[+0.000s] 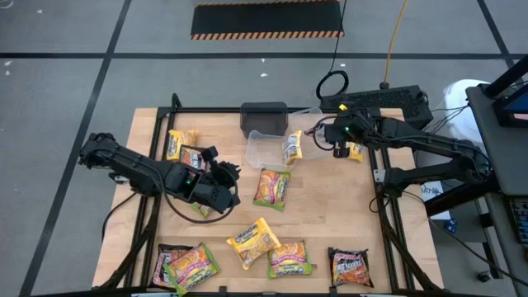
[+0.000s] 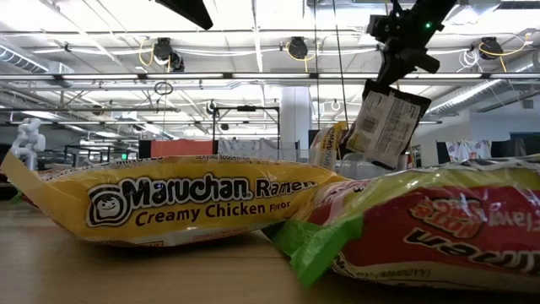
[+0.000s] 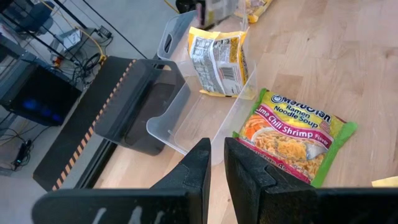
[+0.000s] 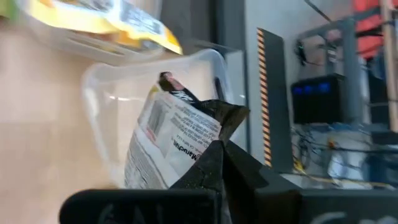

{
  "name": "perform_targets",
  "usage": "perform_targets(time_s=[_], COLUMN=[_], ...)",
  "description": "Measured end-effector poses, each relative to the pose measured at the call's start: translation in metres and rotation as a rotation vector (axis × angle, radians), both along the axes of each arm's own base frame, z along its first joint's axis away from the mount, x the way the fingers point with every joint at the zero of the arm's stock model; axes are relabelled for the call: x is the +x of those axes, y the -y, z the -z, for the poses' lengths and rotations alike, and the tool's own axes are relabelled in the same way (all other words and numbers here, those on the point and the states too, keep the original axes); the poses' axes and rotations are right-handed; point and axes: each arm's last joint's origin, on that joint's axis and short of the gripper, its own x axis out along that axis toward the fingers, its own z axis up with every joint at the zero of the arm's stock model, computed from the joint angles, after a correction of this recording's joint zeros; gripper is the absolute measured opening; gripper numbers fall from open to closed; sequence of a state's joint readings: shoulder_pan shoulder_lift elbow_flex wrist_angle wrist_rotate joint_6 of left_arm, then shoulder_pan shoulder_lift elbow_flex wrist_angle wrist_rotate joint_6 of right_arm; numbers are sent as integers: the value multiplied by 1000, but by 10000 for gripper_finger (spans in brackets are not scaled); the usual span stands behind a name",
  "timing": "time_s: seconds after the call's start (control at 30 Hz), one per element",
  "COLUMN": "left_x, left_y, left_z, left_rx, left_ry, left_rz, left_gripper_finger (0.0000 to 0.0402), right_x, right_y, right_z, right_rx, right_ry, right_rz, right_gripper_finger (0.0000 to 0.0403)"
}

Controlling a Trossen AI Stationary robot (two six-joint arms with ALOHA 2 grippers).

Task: Sort Maruchan noodles
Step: Put the black noodle pack into the right transparent bin

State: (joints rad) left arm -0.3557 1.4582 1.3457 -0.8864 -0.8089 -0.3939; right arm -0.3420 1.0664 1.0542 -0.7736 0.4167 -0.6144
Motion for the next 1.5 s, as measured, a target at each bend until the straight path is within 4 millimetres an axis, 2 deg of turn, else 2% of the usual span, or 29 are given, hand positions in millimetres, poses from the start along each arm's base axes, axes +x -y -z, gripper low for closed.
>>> perform_targets(time_s=[0.37,0.87,1.23,1.5], left_x=[0,0,0,0], left_y=[0,0,0,0], left_z=[0,0,0,0], left_rx=[0,4,13,14], left_ry=[0,-3,-12,-12], left_rz=[0,4,13,13], left_gripper_finger=[53,53,53,53], right_x=[-6,-8,-1,-1], right_y=[-2,-5,-8,-8], right_z=[6,39,38,38], right_rx=[44,131,228,226], right_ry=[-68,-124,-29,-24], right_rz=[16,-29,-125,-126], right_gripper_finger=[0,0,0,0])
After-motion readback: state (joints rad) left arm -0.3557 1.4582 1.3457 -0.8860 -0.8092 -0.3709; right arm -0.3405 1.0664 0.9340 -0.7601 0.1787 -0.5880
